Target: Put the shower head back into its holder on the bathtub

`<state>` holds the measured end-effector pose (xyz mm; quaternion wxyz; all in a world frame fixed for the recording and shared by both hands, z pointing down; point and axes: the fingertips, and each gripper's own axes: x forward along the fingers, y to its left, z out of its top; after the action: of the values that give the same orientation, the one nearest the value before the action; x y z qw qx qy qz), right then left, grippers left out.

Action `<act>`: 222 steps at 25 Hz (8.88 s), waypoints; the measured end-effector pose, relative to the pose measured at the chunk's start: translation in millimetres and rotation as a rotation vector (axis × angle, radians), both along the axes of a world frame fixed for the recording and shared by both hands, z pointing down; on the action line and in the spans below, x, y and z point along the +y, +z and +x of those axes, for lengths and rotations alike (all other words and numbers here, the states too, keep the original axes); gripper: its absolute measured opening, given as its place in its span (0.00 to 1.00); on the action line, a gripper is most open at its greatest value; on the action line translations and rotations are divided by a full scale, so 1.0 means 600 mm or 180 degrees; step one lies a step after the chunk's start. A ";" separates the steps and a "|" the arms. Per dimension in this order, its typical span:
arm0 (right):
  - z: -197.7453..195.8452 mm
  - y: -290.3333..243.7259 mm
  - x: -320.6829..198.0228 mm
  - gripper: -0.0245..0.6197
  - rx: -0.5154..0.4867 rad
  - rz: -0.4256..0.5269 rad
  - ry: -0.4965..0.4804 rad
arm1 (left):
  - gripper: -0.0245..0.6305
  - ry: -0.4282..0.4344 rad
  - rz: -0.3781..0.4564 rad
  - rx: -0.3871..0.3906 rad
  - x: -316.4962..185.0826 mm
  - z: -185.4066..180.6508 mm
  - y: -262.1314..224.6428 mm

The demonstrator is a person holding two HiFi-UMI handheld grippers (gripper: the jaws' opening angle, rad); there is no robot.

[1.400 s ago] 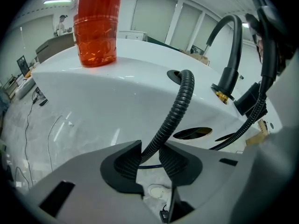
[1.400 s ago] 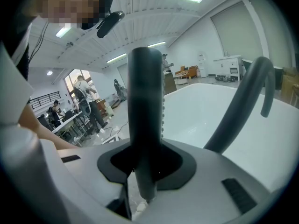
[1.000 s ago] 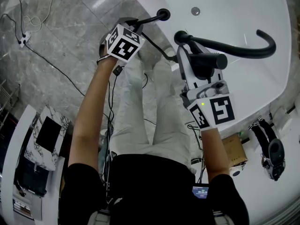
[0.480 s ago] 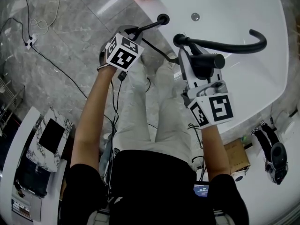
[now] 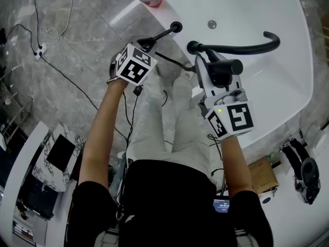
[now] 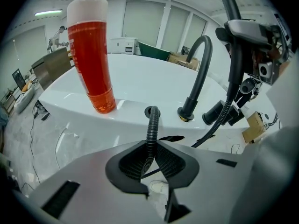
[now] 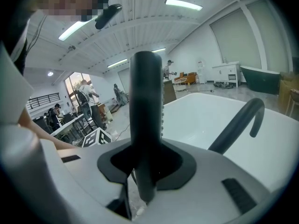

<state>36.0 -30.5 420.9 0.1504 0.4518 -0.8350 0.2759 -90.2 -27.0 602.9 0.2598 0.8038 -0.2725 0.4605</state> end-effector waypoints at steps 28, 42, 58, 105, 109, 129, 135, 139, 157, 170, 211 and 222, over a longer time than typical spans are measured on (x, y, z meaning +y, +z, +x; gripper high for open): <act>0.060 -0.013 0.009 0.21 -0.0038 -0.0019 0.0140 | 0.15 0.0167 -0.0439 -0.0451 -0.029 0.069 0.030; 0.064 0.005 -0.002 0.21 -0.0077 -0.0081 0.0133 | 0.15 0.0148 -0.0417 -0.0384 -0.046 0.082 0.045; 0.055 0.017 0.000 0.21 -0.0040 -0.0121 0.0096 | 0.15 0.0166 -0.0531 -0.0461 -0.048 0.087 0.062; 0.009 -0.098 -0.014 0.21 0.0001 0.0201 -0.0069 | 0.07 -0.0542 0.0184 -0.0012 -0.037 0.026 -0.099; -0.011 -0.140 -0.025 0.21 0.0041 0.0308 -0.0147 | 0.06 -0.0709 0.0398 0.0127 -0.044 -0.007 -0.170; -0.067 -0.440 -0.074 0.21 0.0276 0.1174 -0.0330 | 0.06 -0.0932 0.1375 0.0878 -0.039 -0.022 -0.577; -0.080 -0.517 -0.095 0.21 0.0314 0.1414 -0.0322 | 0.06 -0.0994 0.1806 0.1022 -0.075 -0.020 -0.718; -0.083 -0.582 -0.118 0.21 0.0315 0.1633 -0.0309 | 0.06 -0.1044 0.2074 0.1151 -0.096 -0.025 -0.808; -0.103 -0.825 -0.129 0.21 0.0164 0.2463 -0.0288 | 0.06 -0.0965 0.2757 0.1421 -0.106 -0.011 -1.002; -0.140 -0.907 -0.136 0.21 0.0055 0.2684 -0.0323 | 0.06 -0.1124 0.2994 0.1472 -0.118 -0.045 -1.096; -0.209 -0.652 -0.206 0.21 0.0173 0.1672 -0.0385 | 0.06 -0.1490 0.2413 0.1321 -0.171 -0.130 -0.916; -0.207 -0.470 -0.181 0.21 0.0277 0.1256 -0.0375 | 0.06 -0.1514 0.2136 0.1293 -0.144 -0.122 -0.761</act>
<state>-88.5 -139.0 138.9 0.1108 0.4343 -0.8905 0.0779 -163.5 -113.3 146.4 0.1317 0.8327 -0.5270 0.1074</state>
